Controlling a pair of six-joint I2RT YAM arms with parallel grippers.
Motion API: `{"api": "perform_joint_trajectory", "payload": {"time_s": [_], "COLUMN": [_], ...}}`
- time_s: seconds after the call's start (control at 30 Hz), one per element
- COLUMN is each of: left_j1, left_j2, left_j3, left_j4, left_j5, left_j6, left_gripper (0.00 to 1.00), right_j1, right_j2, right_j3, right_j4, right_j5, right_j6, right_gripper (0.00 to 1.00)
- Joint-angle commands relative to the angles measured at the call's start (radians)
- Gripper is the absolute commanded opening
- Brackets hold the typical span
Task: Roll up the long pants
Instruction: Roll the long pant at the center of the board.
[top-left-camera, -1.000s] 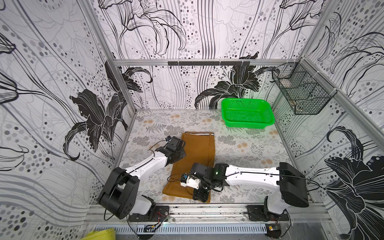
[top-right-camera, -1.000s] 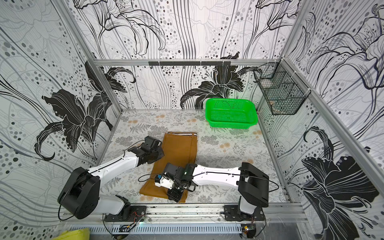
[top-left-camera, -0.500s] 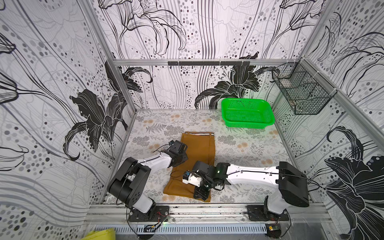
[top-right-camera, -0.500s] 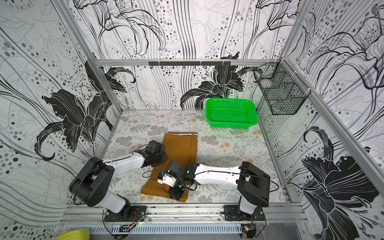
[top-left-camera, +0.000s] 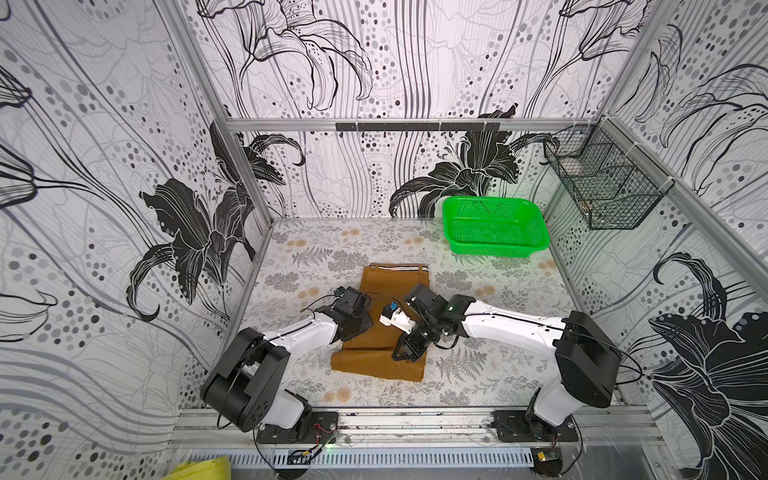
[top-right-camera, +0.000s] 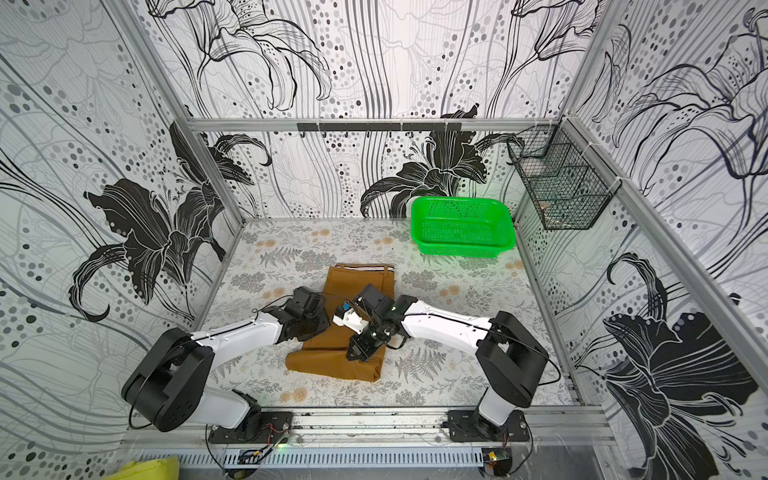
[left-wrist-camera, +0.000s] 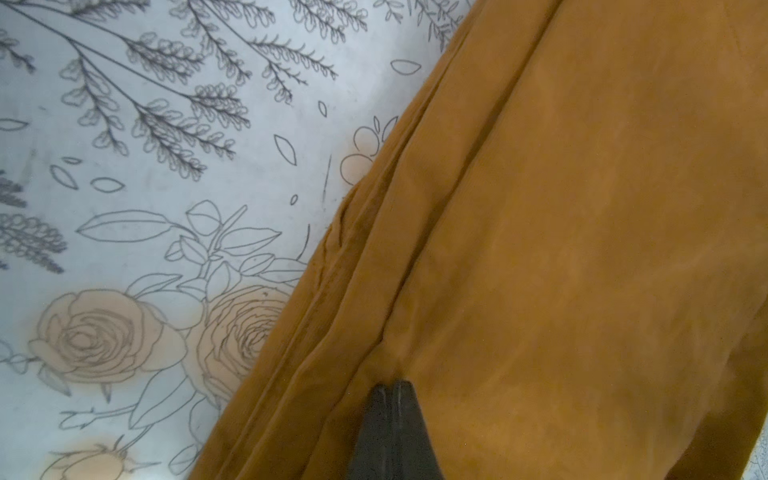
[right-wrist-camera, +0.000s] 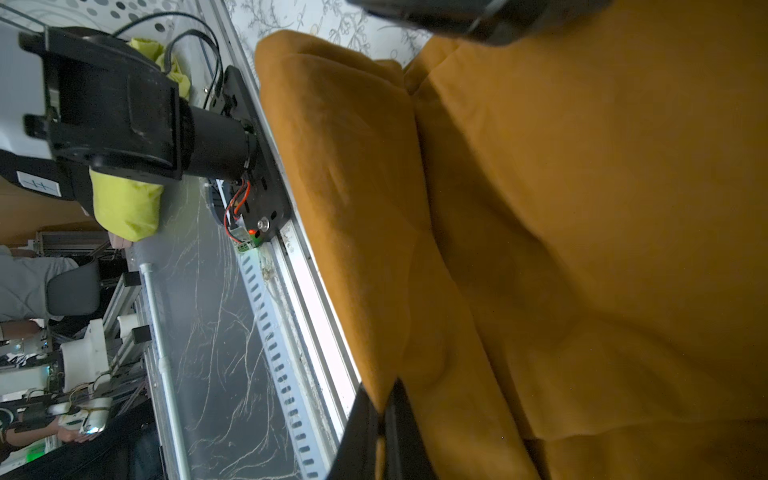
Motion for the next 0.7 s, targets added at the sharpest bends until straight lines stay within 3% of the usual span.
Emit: {"api": "perform_joint_trajectory", "payload": {"time_s": [0.0, 0.67], "left_j1": [-0.003, -0.003], "left_j2": [-0.021, -0.035], "left_j3": [-0.024, 0.019], "left_j4": [-0.094, -0.131], "left_j5": [-0.021, -0.049], "left_j6": [0.018, 0.026], "left_gripper": [0.00, 0.00], "right_j1": [-0.045, -0.188], "right_j2": [0.022, 0.333], "right_j3": [0.038, 0.032], "right_j4": [0.002, 0.118], "right_j5": [0.002, 0.016], "right_j6": [-0.039, -0.008], "right_gripper": [0.00, 0.00]}}
